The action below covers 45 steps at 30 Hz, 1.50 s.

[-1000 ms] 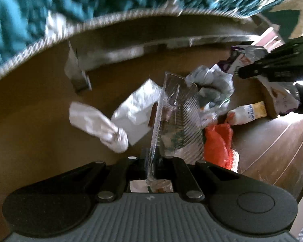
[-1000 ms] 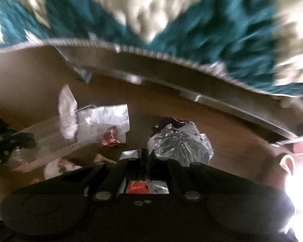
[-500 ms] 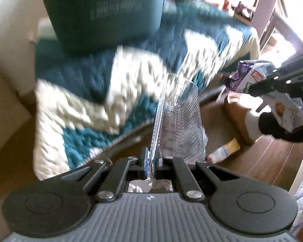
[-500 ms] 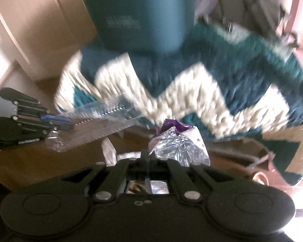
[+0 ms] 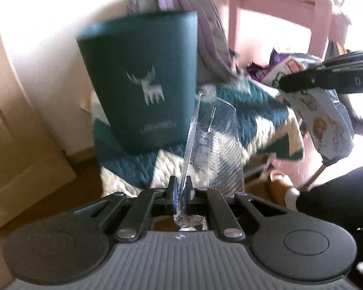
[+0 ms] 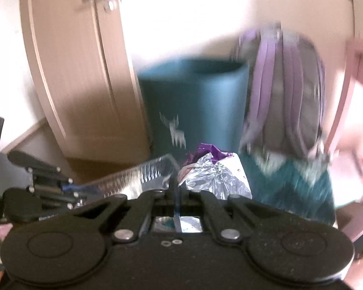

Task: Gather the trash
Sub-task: 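Carry the clear tray and foil wrapper up to the teal bin with both tools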

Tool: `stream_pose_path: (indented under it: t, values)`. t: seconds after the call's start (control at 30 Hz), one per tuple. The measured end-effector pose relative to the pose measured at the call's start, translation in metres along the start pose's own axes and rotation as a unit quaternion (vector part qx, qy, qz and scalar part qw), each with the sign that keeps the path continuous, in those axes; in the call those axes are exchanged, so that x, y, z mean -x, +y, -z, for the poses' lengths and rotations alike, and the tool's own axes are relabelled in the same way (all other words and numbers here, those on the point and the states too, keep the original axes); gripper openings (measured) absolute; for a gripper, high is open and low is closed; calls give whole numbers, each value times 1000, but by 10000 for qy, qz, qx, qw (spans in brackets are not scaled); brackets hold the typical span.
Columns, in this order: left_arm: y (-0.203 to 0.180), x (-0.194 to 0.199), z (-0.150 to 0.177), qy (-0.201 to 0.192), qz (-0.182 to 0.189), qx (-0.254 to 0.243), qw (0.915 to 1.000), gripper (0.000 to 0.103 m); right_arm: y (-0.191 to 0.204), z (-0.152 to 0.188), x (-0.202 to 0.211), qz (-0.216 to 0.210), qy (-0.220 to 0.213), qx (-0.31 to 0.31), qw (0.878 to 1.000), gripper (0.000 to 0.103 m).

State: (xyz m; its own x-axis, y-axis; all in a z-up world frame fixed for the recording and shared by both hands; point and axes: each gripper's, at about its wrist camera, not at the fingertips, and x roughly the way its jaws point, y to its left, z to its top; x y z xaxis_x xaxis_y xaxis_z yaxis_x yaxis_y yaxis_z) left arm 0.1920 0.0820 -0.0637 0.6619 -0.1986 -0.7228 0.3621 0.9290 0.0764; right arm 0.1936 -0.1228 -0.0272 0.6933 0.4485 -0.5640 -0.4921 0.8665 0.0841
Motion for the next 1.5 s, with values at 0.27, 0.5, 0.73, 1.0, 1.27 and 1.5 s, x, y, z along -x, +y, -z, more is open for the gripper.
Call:
stream_pose_path:
  t: [0.27,0.5,0.73,1.0,1.27,1.5]
  values:
    - [9,49,-70,-636,-439,288,9966,5,0,-85,30,50,-955,181,9953,0]
    - [33,68,-140,-1096,-841,593,9886,5,-8,-161,23,-95,-1543,-36,9880,0]
    - [62,33,-191,-1041,-1179,754,9847,5,-15,-206,-21,-233,-1653,-479,9848,0]
    - [96,-36,-217,-437,-1462,795,9851,5,-41,-222,-116,-16,-611,-1142,9916,0]
    - [102,-81,-225,-140,-1336,818,9876,5,-56,-211,-164,125,47,-1458,9892,0]
    - [99,-108,-231,188,-1370,726,9877,5,-63,-208,-187,323,721,-1778,9809,12]
